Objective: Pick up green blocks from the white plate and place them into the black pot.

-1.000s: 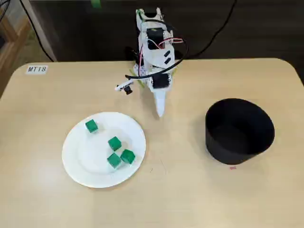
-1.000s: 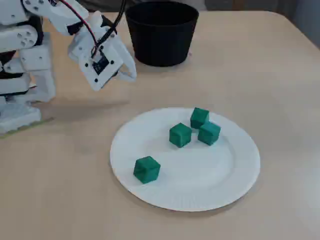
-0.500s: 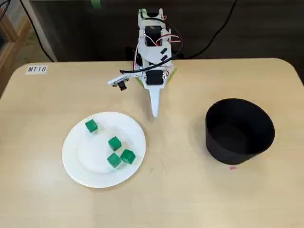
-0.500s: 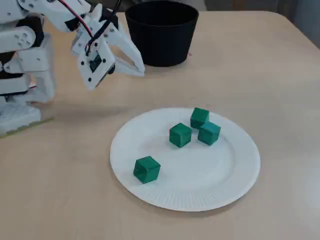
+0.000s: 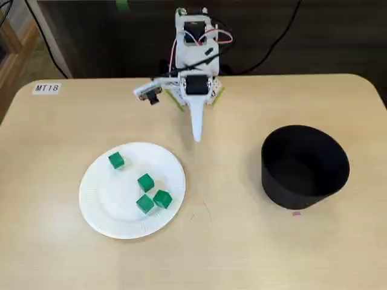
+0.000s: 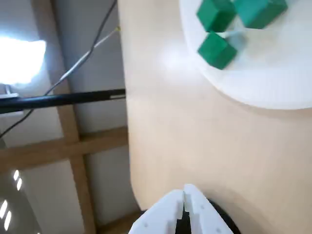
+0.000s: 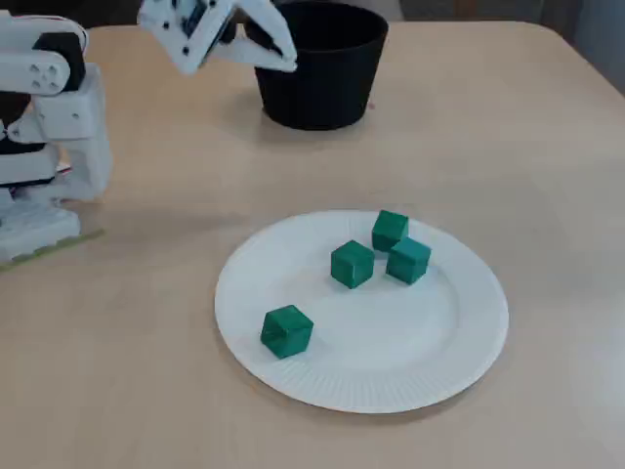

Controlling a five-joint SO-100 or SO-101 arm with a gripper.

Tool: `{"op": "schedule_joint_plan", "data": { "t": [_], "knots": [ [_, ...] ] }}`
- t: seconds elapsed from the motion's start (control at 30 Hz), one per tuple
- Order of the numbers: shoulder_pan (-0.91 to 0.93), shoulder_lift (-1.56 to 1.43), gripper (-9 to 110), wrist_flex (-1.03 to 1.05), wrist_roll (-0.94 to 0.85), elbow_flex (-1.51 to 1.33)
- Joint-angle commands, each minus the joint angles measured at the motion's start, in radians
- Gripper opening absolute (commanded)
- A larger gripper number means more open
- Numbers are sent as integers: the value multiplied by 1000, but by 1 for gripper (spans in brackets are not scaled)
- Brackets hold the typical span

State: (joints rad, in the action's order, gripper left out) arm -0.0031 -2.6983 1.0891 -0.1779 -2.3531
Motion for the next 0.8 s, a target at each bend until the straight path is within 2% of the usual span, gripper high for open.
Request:
{"op": "schedule_joint_plan", "data": {
  "t": [0.0, 0.17, 0.33, 0.77],
  "knots": [
    [60, 446, -2, 190, 26, 477],
    [255, 532, -2, 218, 195, 494],
    [448, 640, -2, 273, 265, 491],
    [640, 948, -2, 278, 330, 560]
  ]
}}
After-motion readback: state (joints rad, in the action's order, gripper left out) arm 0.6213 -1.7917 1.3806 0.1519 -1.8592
